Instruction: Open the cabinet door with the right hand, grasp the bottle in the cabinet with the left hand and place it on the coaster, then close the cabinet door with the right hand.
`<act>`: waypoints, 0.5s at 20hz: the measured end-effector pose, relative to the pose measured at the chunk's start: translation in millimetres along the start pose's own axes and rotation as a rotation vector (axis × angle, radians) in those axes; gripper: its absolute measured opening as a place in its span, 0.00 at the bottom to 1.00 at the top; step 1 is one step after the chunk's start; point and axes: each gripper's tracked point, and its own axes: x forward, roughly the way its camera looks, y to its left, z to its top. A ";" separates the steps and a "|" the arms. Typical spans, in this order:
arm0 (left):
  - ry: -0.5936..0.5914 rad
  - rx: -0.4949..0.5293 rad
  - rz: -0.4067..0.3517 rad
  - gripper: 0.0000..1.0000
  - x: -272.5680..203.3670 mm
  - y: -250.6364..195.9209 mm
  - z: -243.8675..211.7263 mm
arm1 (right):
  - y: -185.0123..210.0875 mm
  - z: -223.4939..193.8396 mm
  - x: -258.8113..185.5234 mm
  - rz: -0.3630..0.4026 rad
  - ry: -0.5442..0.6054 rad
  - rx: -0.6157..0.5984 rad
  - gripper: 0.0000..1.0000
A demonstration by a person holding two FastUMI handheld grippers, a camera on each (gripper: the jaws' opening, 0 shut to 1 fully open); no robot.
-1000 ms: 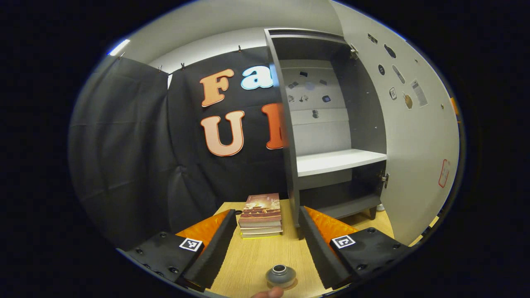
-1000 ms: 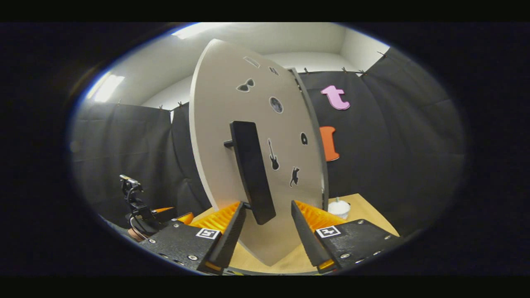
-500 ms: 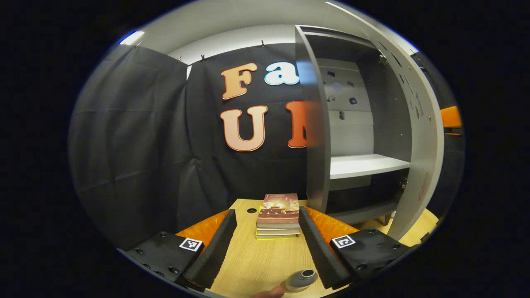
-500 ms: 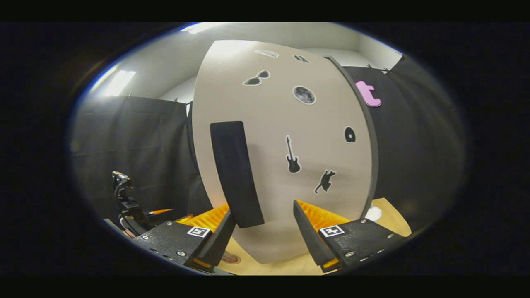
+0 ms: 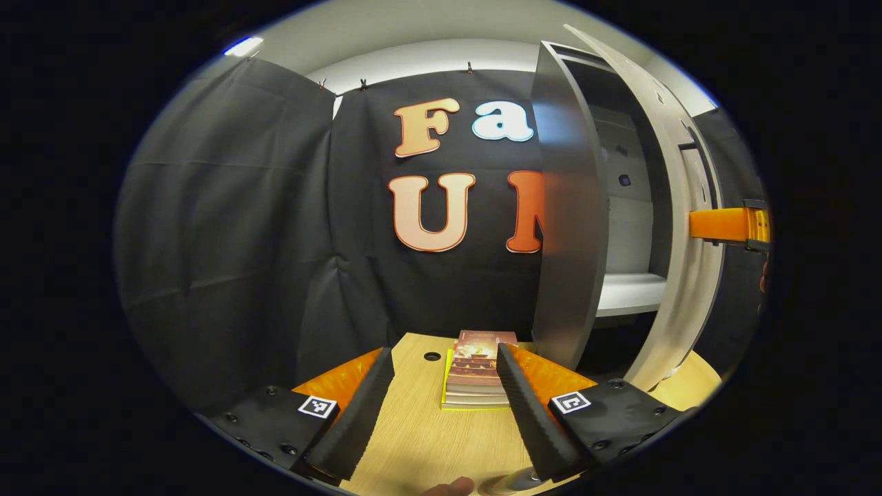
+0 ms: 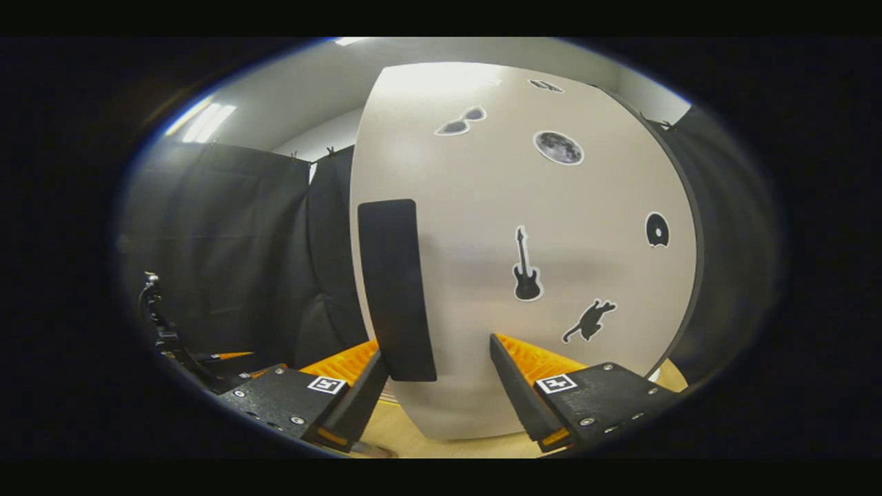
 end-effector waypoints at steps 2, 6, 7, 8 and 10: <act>0.011 -0.005 -0.009 0.97 13.9 -2.1 -4.6 | -0.8 -0.4 0.9 -0.032 -0.015 -0.006 0.87; 0.033 -0.012 -0.030 0.97 37.4 -8.7 -12.3 | -1.1 -0.1 6.4 -0.109 -0.033 -0.013 0.88; 0.037 -0.015 -0.037 0.97 41.5 -11.3 -13.1 | -0.4 -0.5 6.3 -0.125 -0.035 -0.015 0.88; 0.040 -0.017 -0.044 0.97 44.7 -14.1 -14.4 | -0.4 -1.5 6.1 -0.138 -0.038 -0.015 0.88; 0.043 -0.021 -0.056 0.97 50.9 -19.3 -14.3 | -0.4 -2.4 6.8 -0.157 -0.042 -0.018 0.88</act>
